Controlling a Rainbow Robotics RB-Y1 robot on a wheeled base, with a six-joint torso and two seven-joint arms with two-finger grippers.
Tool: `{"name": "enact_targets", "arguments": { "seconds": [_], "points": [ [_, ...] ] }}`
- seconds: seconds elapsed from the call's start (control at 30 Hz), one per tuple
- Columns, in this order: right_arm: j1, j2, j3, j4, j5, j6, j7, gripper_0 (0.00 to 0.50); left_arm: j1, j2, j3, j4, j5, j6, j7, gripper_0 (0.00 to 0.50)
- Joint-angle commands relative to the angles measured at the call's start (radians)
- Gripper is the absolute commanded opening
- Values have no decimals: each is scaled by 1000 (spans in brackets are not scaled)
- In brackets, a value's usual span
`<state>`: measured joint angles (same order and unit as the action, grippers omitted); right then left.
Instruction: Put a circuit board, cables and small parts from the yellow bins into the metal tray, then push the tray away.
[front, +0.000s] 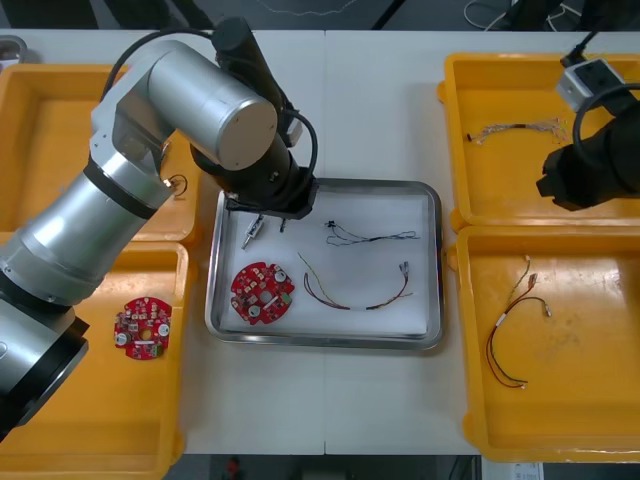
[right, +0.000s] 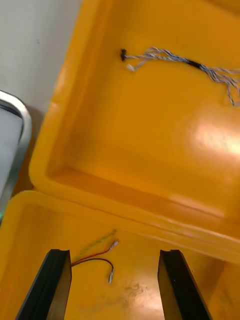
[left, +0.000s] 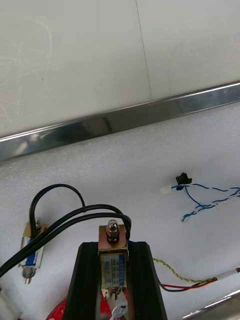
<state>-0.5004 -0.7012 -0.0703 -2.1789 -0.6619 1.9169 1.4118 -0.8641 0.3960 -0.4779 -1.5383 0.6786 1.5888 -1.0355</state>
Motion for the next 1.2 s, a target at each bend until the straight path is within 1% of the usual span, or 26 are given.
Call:
{"name": "enact_targets", "arguments": {
  "seconds": [0.03, 0.3, 0.5, 0.63, 0.67, 0.7, 0.73, 0.77, 0.8, 1.03, 1.2],
  "points": [
    [109, -57, -114, -45, -16, 3, -25, 500, -47, -19, -51, 20, -10, -46, 98, 0],
    [246, -64, -240, -59, -32, 3, -34, 500, -47, -19, -99, 50, -16, -66, 97, 2],
    [306, -63, -293, -78, -42, 3, -45, 500, -47, -19, -110, 69, -22, -67, 92, 0],
    [336, -63, -304, -96, -47, 3, -54, 500, -47, -19, -110, 70, -24, -67, 94, 9],
    [347, -63, -305, -105, -44, 3, -57, 500, -47, -19, -110, 70, -22, -67, 95, 98],
    [358, -63, -305, -114, -41, 3, -59, 500, -49, -19, -110, 69, -22, -67, 97, 299],
    [364, -63, -307, -117, -41, 3, -60, 500, -47, -19, -110, 69, -22, -67, 97, 370],
    [372, -63, -307, -124, -41, 3, -62, 500, -49, -19, -107, 69, -21, -67, 98, 470],
    [381, -61, -307, -130, -42, 3, -65, 500, -49, -19, -104, 66, -19, -67, 100, 500],
    [391, -35, -310, -150, -61, 3, -77, 500, -49, -19, -64, 24, 1, -33, 112, 500],
    [391, -17, -318, -151, -61, 3, -86, 500, -49, -19, -10, -42, 4, 59, 120, 500]
  ]
}}
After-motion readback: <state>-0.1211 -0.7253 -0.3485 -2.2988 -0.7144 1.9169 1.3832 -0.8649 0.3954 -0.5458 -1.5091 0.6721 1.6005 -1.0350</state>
